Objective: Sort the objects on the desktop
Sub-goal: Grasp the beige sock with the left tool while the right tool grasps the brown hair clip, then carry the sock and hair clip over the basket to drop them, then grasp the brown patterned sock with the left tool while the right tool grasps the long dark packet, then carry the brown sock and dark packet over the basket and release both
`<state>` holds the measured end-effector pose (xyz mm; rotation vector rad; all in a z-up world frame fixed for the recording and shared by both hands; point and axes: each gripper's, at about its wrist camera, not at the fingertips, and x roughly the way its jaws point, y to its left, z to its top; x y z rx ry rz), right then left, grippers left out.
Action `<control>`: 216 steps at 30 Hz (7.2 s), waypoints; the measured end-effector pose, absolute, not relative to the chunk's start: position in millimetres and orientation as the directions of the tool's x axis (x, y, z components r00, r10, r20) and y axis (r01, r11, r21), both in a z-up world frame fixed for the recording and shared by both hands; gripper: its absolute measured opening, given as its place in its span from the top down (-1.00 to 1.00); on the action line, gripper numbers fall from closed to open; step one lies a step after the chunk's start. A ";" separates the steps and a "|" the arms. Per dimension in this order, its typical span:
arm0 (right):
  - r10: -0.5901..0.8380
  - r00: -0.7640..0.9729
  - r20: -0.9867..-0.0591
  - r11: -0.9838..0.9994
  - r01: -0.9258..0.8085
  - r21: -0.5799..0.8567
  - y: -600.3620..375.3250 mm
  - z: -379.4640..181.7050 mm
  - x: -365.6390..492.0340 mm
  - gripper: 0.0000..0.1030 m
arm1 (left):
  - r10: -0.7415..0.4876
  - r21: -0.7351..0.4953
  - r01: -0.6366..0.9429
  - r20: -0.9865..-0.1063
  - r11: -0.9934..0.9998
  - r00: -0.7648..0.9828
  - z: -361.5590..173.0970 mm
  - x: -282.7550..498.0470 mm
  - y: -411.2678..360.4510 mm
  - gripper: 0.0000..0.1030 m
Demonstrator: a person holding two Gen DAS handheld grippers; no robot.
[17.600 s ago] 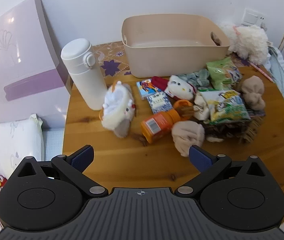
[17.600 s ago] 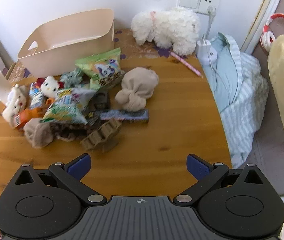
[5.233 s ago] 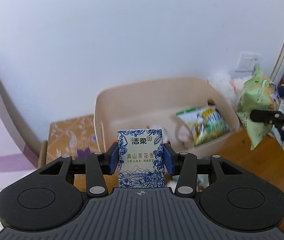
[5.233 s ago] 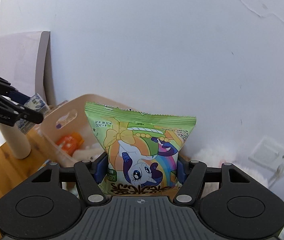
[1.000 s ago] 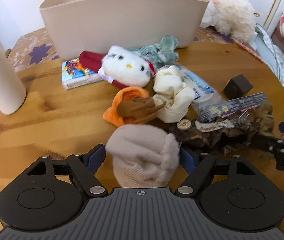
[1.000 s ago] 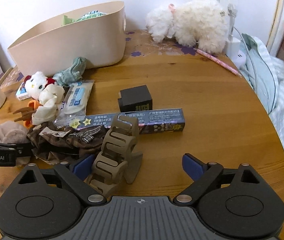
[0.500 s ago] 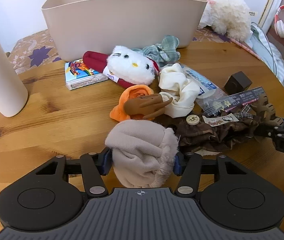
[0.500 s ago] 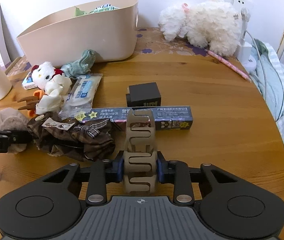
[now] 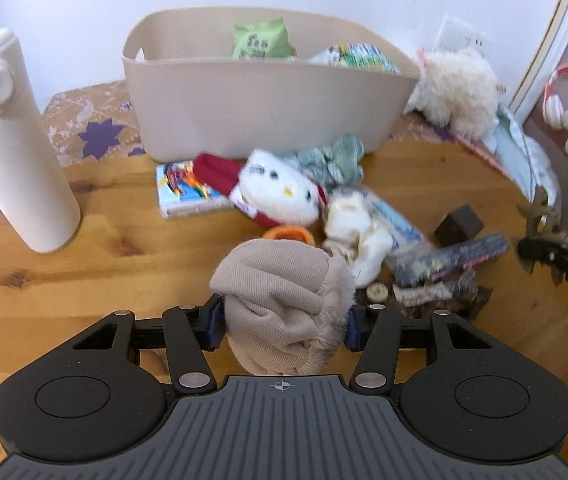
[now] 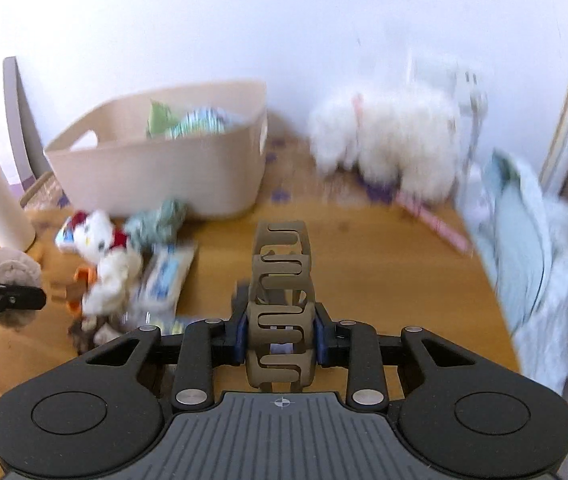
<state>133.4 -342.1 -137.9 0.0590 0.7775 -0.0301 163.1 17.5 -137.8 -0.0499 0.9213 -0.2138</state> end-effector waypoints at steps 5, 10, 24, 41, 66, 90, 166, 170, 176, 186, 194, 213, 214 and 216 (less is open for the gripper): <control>-0.001 0.758 -0.652 0.999 0.023 0.025 -343.9 -109.5 151.9 0.44 | -0.190 -0.103 0.172 -0.756 0.980 0.626 -116.2 175.4 30.4 -0.06; 0.002 0.789 -0.614 1.000 0.006 0.011 -336.5 -90.9 170.7 0.44 | -0.179 -0.070 0.188 -0.728 0.980 0.662 -94.1 189.2 43.0 -0.06; 0.047 0.829 -0.557 0.997 -0.071 -0.022 -313.5 -59.0 234.8 0.44 | -0.144 -0.007 0.185 -0.657 0.983 0.740 -40.1 255.8 50.6 -0.06; 0.137 0.780 -0.610 0.969 -0.234 -0.082 -255.0 -69.3 334.9 0.44 | -0.075 0.162 0.238 -0.659 0.958 0.749 -50.9 327.7 24.4 -0.07; 0.168 0.707 -0.687 0.943 -0.319 -0.098 -233.0 -101.5 377.3 -0.52 | 0.014 0.171 0.168 -0.739 0.971 0.674 -93.7 360.1 37.2 -0.37; 0.122 0.781 -0.612 0.992 -0.069 0.110 -361.7 -67.9 248.2 -1.00 | -0.118 0.027 0.205 -0.738 0.978 0.664 -68.7 257.0 41.6 -0.60; 0.069 0.381 -0.922 0.927 0.317 0.200 -342.0 -201.0 170.4 0.59 | 0.046 0.009 -0.103 -0.930 0.995 0.365 -177.2 137.4 -33.8 0.08; 0.072 0.420 -0.905 0.931 0.296 0.211 -340.2 -189.8 165.3 0.59 | 0.041 0.005 -0.101 -0.931 0.995 0.362 -177.1 132.0 -30.5 0.10; 0.089 0.485 -0.870 0.941 0.244 0.232 -339.3 -165.6 165.6 0.59 | 0.046 0.012 -0.089 -0.917 0.996 0.397 -169.2 125.9 -22.7 0.12; 0.127 0.549 -0.826 0.935 0.212 0.285 -343.1 -131.3 186.7 0.59 | 0.031 -0.013 -0.096 -0.896 0.995 0.443 -144.5 136.9 -4.9 0.12; 0.125 0.617 -0.777 0.951 0.148 0.270 -337.0 -96.5 219.7 0.59 | 0.065 0.020 -0.088 -0.833 0.996 0.549 -105.2 168.4 11.5 0.12; 0.121 0.723 -0.681 0.972 0.053 0.229 -315.4 -34.8 311.5 0.59 | 0.135 0.114 -0.079 -0.659 0.990 0.740 -31.4 273.7 21.9 0.12; 0.119 0.726 -0.678 0.973 0.051 0.225 -313.5 -34.1 316.0 0.59 | 0.139 0.123 -0.077 -0.652 0.989 0.746 -29.5 279.8 21.1 0.12; 0.115 0.729 -0.674 0.976 0.045 0.215 -308.7 -34.2 325.9 0.59 | 0.151 0.147 -0.074 -0.632 0.986 0.760 -26.5 291.6 19.3 0.12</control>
